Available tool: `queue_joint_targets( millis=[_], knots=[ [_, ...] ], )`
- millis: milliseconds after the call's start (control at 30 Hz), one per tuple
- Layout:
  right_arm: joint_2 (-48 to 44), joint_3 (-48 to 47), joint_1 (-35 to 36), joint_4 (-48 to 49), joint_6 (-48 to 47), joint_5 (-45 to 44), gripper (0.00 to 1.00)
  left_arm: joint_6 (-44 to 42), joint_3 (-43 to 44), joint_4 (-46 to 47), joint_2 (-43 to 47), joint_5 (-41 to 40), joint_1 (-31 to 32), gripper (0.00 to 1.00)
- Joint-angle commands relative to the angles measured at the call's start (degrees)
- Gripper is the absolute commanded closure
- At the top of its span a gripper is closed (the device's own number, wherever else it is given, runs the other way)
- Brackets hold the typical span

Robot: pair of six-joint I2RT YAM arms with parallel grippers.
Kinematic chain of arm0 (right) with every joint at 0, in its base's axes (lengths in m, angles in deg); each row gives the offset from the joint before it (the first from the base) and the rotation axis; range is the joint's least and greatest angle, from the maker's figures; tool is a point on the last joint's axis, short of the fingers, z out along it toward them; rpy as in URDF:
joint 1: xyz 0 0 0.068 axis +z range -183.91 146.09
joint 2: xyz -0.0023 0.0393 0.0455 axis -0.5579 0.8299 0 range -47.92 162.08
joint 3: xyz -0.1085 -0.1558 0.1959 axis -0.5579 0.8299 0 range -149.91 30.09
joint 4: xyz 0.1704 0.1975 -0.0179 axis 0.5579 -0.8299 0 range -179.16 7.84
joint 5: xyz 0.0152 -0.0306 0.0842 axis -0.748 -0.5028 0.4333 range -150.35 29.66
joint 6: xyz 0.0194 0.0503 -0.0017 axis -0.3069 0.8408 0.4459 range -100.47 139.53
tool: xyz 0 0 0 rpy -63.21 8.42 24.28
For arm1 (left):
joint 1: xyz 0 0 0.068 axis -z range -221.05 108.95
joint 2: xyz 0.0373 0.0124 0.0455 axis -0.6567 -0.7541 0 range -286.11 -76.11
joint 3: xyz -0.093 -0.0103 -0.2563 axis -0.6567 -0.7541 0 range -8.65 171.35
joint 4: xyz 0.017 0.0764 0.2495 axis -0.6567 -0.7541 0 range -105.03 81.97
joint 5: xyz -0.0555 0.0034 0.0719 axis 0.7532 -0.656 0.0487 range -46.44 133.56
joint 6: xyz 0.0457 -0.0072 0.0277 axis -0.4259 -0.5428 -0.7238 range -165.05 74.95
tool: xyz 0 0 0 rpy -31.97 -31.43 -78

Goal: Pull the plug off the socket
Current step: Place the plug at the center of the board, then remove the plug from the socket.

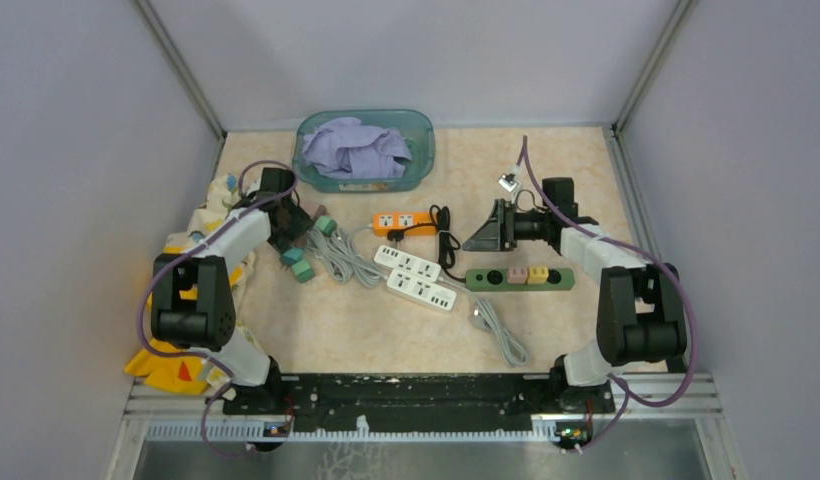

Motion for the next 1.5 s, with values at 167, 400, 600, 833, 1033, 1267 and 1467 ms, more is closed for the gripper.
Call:
queue_joint_targets(
  millis=[167, 400, 600, 833, 1033, 1267, 1467],
  knots=[
    [-0.7, -2.8, 0.3, 0.5, -1.2, 1.2, 0.36, 0.3, 1.0, -1.7, 2.9, 0.2, -0.4, 0.27],
    [-1.0, -3.6, 0.2, -1.3, -3.1, 1.0, 0.36, -2.4, -2.6, 1.1, 7.5, 6.6, -0.4, 0.25],
    [-1.8, -4.4, -0.4, -3.8, -6.1, 0.7, 0.36, -4.8, -10.7, 9.9, 14.7, 16.9, -0.4, 0.22],
    [-3.8, -5.7, -2.4, -7.6, -11.2, 0.0, 0.36, -4.7, -24.2, 28.6, 26.6, 35.7, -0.4, 0.13],
    [-5.4, -6.6, -4.1, -11.1, -16.4, 0.5, 0.36, 2.2, -35.2, 54.9, 29.8, 57.9, 0.4, 0.01],
    [-7.2, -9.9, -4.9, -20.7, -29.4, -1.1, 0.32, -2.9, -36.9, 64.5, 30.4, 59.5, 14.5, 0.01],
    [-9.8, -12.2, -7.6, -26.8, -42.2, -1.8, 0.16, -12.1, -37.5, 66.5, 31.1, 51.6, 29.1, 0.00]
  ],
)
